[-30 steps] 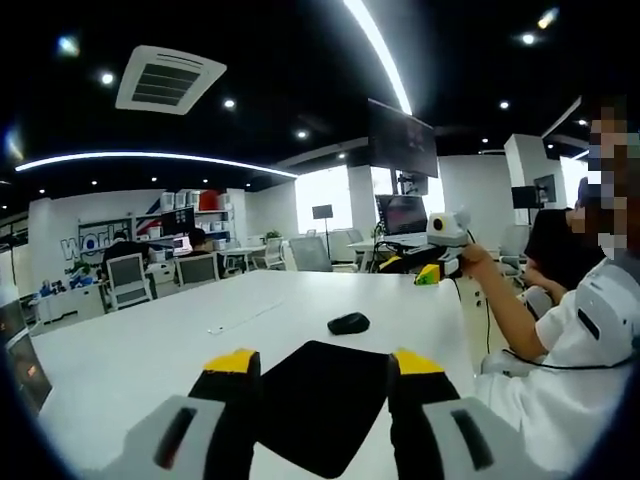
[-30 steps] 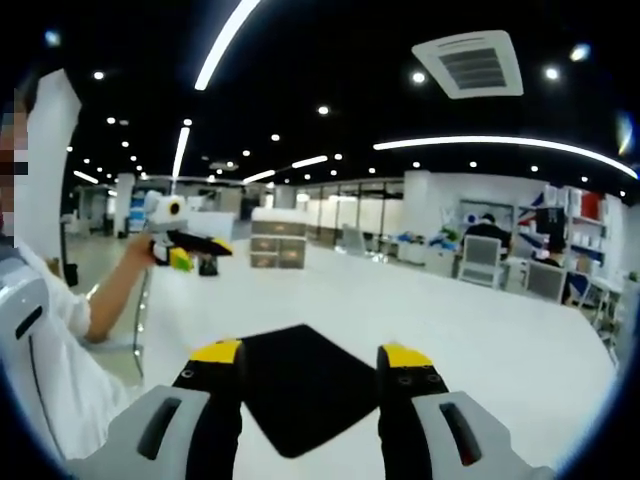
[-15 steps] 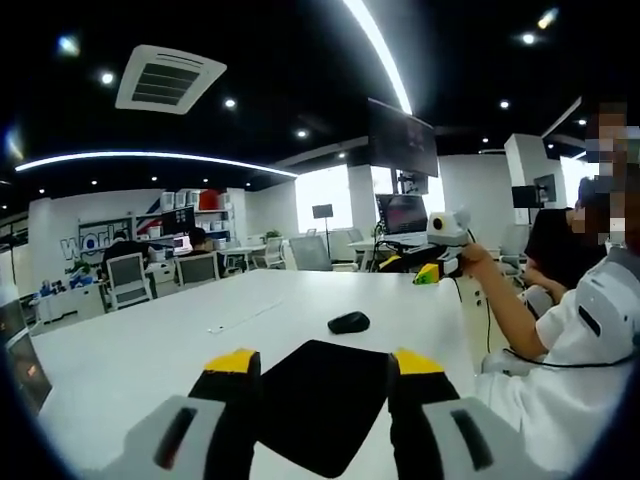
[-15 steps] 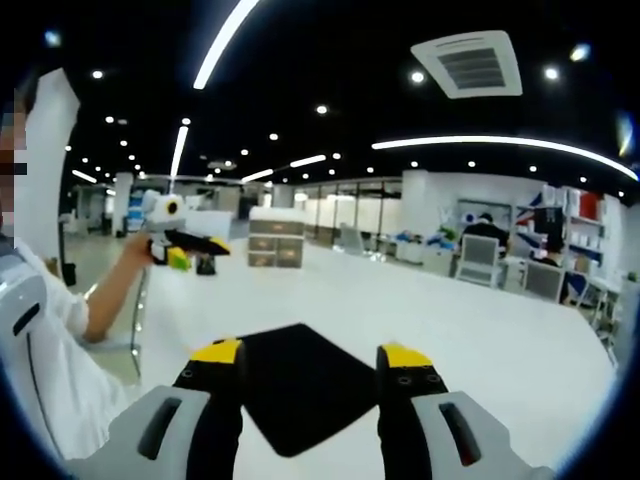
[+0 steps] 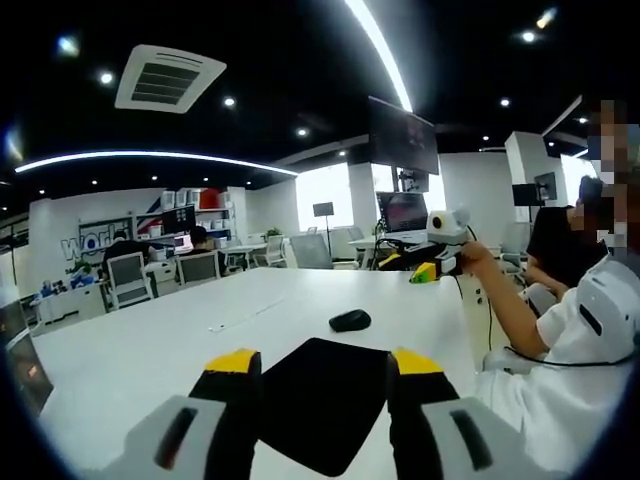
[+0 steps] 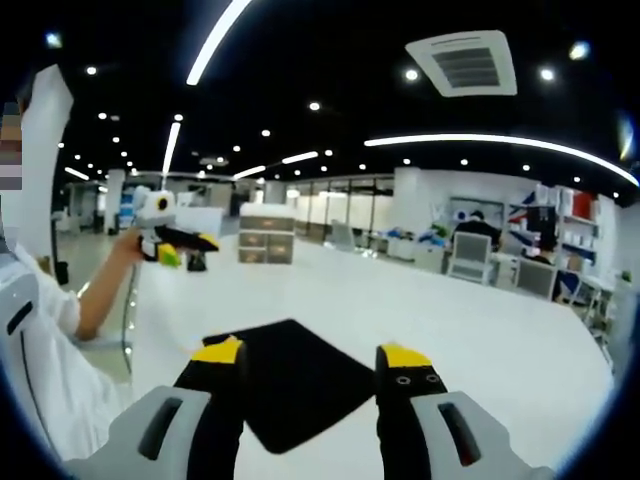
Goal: Arrange the mouse and mouse pad neatly on the desk surface
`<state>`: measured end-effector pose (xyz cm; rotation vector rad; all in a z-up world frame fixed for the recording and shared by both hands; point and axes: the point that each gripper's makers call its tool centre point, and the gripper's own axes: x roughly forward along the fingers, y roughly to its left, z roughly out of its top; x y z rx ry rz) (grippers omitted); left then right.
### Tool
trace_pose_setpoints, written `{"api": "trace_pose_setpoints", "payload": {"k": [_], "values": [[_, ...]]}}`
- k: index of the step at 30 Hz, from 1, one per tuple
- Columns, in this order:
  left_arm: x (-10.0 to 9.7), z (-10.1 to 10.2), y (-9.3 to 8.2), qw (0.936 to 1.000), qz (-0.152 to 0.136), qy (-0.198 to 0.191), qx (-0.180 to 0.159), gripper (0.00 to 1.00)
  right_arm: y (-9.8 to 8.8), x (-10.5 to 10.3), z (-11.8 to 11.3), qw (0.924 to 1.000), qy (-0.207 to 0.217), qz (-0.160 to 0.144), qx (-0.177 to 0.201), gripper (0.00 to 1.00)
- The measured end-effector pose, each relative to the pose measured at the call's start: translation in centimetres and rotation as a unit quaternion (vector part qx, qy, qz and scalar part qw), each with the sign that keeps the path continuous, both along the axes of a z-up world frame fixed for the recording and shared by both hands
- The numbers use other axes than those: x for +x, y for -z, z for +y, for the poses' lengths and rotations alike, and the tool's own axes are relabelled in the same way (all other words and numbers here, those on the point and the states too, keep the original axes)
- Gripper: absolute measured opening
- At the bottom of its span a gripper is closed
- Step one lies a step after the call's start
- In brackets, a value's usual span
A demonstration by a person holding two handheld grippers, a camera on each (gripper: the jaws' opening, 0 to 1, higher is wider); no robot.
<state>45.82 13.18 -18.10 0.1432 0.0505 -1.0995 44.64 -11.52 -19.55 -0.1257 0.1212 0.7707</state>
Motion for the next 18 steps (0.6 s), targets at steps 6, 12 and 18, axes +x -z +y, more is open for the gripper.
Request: {"api": "trace_pose_setpoints", "payload": {"k": [6,12,18], "values": [[0.0,-0.1,0.1,1.0000,0.000,0.000,0.002,0.51,0.4,0.7,-0.6,0.9999,0.014,0.001,-0.004,0.50],[0.0,-0.3,0.3,1.0000,0.001,0.002,0.004,0.50,-0.4,2.6,-2.3,0.9981,0.052,-0.031,0.009,0.50],[0.0,-0.5,0.6,1.0000,0.004,0.003,0.006,0.50,0.6,4.2,-3.4,0.9973,0.065,-0.033,0.011,0.52]]}}
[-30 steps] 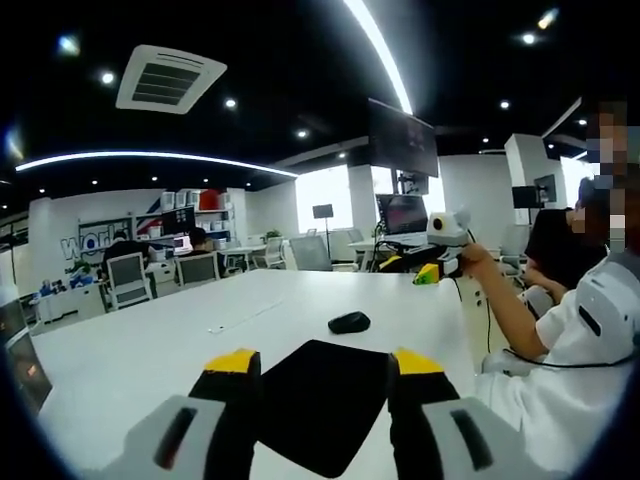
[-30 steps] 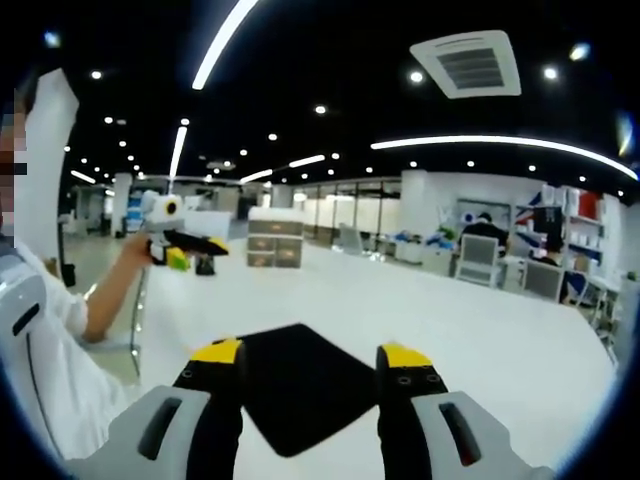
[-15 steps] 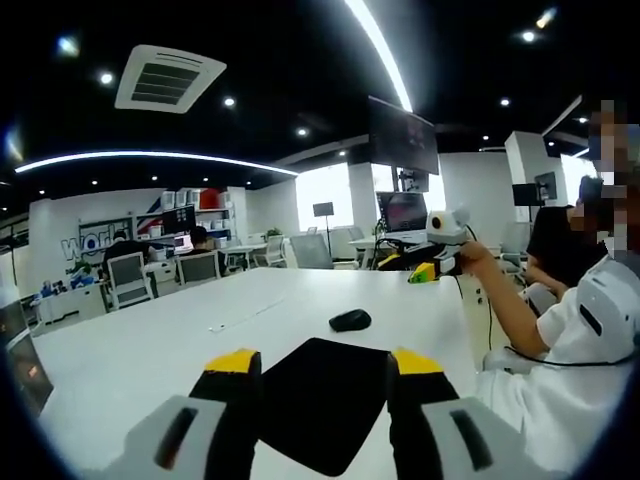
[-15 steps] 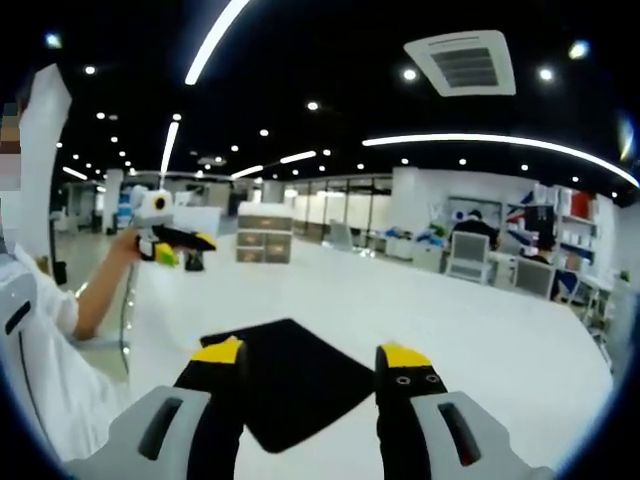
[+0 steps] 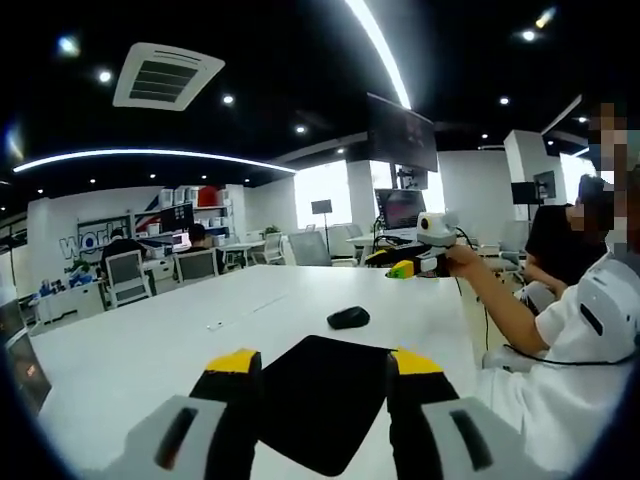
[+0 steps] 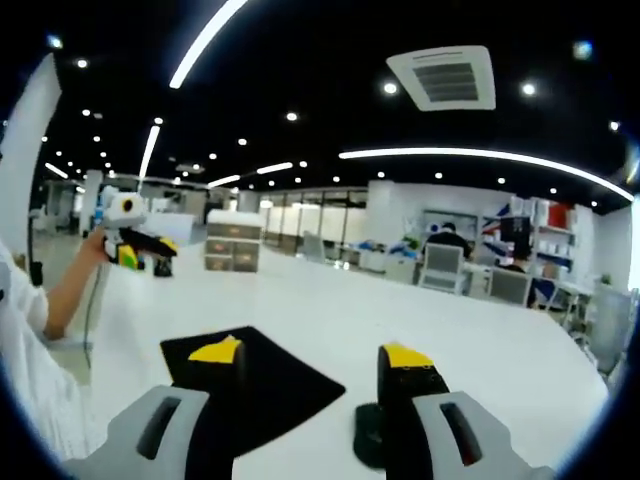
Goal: Arrange the mouse and mouse pad neatly on the desk surface
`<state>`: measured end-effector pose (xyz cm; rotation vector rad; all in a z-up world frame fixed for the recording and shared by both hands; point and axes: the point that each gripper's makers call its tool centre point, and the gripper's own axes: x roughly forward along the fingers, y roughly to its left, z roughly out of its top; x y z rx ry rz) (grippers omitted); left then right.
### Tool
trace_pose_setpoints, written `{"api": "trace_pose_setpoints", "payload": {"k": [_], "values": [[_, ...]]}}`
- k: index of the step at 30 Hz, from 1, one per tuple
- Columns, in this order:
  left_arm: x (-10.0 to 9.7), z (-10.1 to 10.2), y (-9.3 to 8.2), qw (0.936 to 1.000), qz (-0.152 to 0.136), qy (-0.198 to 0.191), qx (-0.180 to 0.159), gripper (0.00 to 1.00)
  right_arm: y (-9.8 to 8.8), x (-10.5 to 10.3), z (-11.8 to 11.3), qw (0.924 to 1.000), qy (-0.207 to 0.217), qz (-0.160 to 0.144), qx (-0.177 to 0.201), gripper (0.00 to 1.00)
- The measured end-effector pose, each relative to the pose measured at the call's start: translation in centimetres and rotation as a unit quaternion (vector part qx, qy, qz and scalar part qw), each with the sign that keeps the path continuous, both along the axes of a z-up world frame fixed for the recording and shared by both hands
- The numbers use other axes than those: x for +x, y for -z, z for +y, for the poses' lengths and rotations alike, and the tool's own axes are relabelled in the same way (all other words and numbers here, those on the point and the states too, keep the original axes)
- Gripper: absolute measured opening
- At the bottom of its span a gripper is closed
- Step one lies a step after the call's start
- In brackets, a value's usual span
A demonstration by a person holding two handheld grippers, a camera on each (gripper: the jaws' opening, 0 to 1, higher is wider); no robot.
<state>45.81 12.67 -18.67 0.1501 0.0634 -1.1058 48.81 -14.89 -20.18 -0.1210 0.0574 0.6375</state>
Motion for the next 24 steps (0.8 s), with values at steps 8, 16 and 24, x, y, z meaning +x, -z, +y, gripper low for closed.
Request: {"api": "trace_pose_setpoints", "payload": {"k": [8,16,24], "values": [[0.1,0.0,0.1,1.0000,0.001,0.000,0.001,0.50,2.4,2.2,-2.0,0.9989,0.038,0.025,-0.005,0.62],[0.0,-0.1,0.1,1.0000,0.002,0.000,0.000,0.50,4.4,3.5,-2.8,0.9973,0.051,0.052,-0.007,0.67],[0.2,0.1,0.1,1.0000,0.003,-0.002,-0.002,0.50,6.0,4.7,-2.7,0.9957,0.024,0.085,-0.026,0.73]]}}
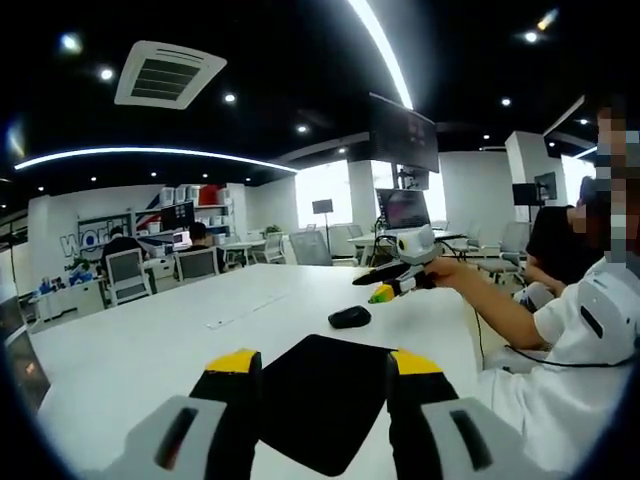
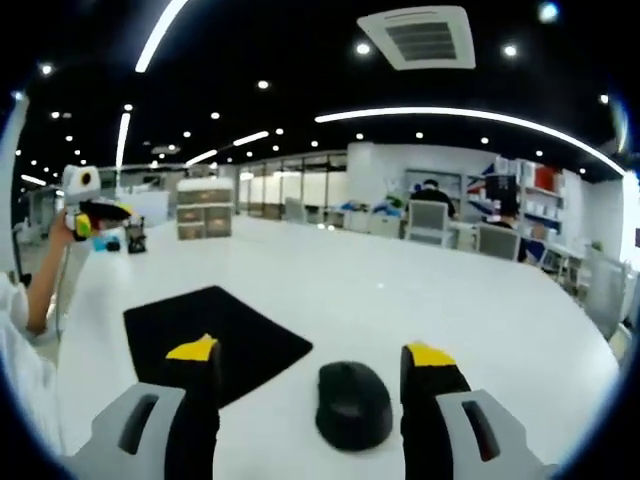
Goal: Arrange the mouse and mouse pad neatly on the desk surface
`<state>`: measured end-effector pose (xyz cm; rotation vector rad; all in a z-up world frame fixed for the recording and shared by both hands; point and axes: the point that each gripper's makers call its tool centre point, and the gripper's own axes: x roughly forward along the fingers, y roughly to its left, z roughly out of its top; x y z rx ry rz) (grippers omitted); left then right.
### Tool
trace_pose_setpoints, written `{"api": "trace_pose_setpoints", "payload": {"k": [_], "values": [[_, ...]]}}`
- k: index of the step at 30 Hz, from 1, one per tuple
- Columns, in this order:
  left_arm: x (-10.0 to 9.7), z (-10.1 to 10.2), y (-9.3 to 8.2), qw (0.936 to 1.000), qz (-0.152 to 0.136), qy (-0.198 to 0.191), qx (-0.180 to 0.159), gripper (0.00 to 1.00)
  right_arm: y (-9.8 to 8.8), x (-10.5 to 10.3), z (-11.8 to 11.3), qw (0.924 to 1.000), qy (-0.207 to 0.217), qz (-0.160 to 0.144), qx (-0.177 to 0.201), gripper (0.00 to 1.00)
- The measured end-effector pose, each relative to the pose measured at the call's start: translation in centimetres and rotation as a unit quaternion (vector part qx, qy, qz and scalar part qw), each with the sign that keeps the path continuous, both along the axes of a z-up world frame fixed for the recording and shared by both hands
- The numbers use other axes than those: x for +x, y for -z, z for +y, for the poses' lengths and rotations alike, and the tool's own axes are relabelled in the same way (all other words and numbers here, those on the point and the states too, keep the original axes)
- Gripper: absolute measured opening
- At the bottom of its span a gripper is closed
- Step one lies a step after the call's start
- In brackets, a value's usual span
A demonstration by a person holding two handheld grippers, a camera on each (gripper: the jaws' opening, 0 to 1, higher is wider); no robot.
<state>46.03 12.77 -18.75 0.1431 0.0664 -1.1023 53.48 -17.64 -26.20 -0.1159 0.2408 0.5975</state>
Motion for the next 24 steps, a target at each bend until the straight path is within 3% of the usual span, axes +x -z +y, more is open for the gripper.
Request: {"api": "trace_pose_setpoints", "payload": {"k": [2,5,8,12,17,22,24], "values": [[0.0,0.0,0.0,1.0000,0.000,-0.001,-0.001,0.50,1.0,0.1,0.0,0.9993,-0.009,0.032,-0.014,0.76],[0.1,0.0,0.1,1.0000,0.001,-0.001,0.001,0.50,2.2,0.8,-0.6,0.9952,-0.010,0.066,-0.072,0.76],[0.1,-0.1,0.2,1.0000,0.002,-0.002,0.002,0.50,2.4,1.3,-0.5,0.9921,-0.010,0.094,-0.083,0.75],[0.1,-0.1,0.3,1.0000,0.003,0.000,0.003,0.50,3.6,1.3,-0.4,0.9822,-0.021,0.141,-0.122,0.75],[0.2,-0.1,0.4,1.0000,0.004,0.000,0.004,0.50,4.0,2.1,-0.5,0.9754,-0.016,0.169,-0.141,0.74],[0.3,-0.1,0.5,1.0000,0.005,-0.001,0.004,0.50,4.9,1.8,-0.7,0.9582,-0.024,0.217,-0.184,0.74],[0.3,-0.1,0.6,1.0000,0.006,0.000,0.006,0.50,5.2,1.8,-1.1,0.9473,-0.020,0.231,-0.220,0.74]]}}
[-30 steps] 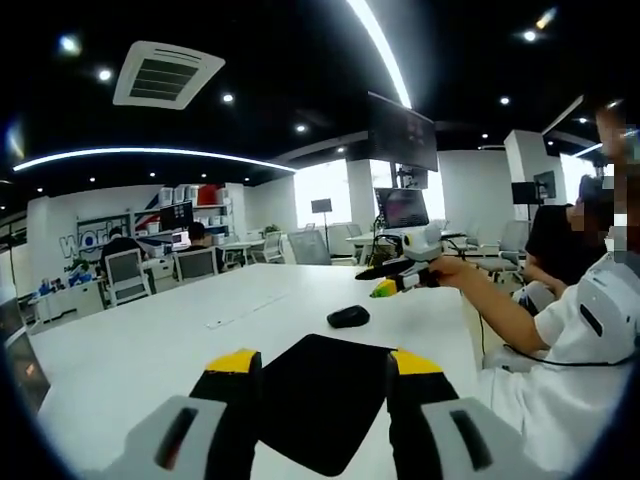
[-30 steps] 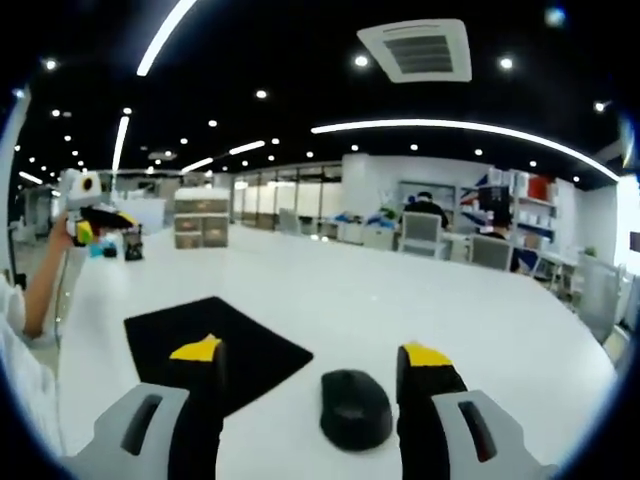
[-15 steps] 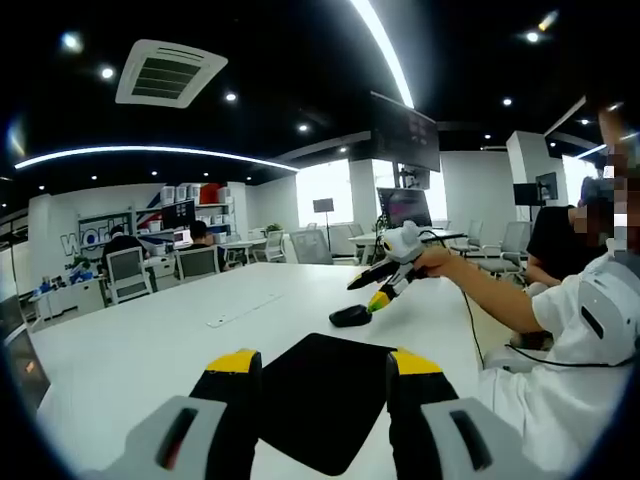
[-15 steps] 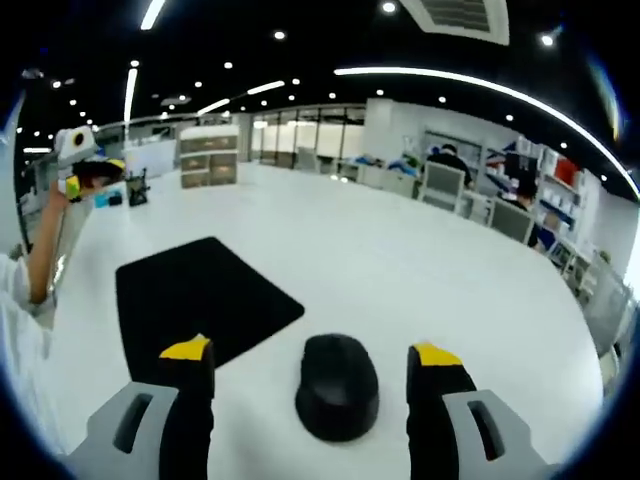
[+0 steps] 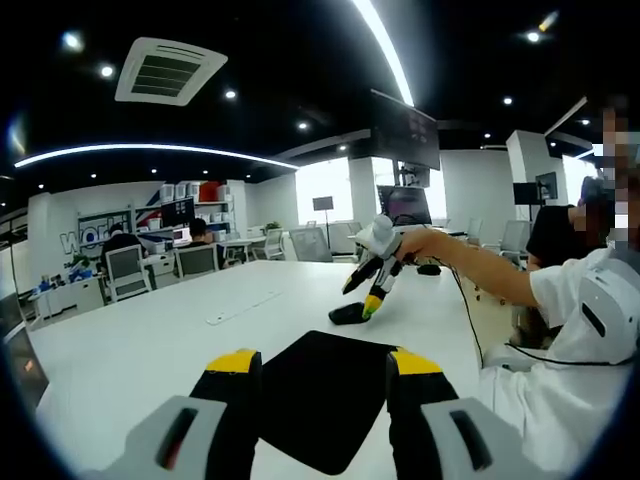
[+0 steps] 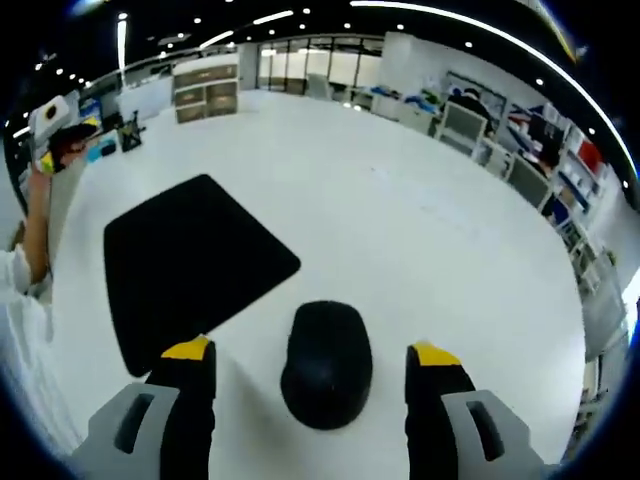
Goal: Arrange the mouse and mouse pad neatly on the desk surface
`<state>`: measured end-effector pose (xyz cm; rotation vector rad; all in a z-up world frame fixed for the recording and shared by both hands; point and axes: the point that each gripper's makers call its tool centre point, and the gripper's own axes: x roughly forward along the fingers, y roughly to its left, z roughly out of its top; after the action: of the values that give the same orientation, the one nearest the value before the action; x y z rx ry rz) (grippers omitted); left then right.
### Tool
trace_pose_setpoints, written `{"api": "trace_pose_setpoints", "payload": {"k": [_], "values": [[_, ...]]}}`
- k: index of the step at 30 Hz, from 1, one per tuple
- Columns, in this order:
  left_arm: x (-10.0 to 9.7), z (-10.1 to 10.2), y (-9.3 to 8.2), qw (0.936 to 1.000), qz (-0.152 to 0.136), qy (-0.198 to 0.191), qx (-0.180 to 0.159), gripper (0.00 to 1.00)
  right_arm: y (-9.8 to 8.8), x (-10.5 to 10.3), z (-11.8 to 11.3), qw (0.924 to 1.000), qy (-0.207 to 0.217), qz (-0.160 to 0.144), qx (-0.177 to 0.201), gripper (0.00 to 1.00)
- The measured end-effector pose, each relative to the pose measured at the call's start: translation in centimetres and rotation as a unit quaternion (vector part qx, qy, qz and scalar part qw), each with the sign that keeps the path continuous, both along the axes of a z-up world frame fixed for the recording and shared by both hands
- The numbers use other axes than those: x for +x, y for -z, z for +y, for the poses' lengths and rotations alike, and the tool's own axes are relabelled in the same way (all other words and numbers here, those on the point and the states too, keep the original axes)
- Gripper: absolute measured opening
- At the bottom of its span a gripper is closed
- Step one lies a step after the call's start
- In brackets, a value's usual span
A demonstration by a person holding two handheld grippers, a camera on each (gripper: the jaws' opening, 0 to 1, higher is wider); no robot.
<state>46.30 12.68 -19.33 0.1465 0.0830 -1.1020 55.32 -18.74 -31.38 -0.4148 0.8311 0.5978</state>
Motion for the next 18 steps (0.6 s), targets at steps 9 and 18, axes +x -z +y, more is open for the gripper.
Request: {"api": "trace_pose_setpoints", "payload": {"k": [9,18], "values": [[0.1,-0.1,0.3,1.0000,0.001,0.000,0.007,0.50,1.4,-0.8,0.2,0.9954,-0.014,0.065,-0.069,0.74],[0.1,-0.2,0.6,0.9999,0.003,0.000,0.011,0.50,2.6,-0.2,0.1,0.9899,-0.024,0.093,-0.104,0.73]]}}
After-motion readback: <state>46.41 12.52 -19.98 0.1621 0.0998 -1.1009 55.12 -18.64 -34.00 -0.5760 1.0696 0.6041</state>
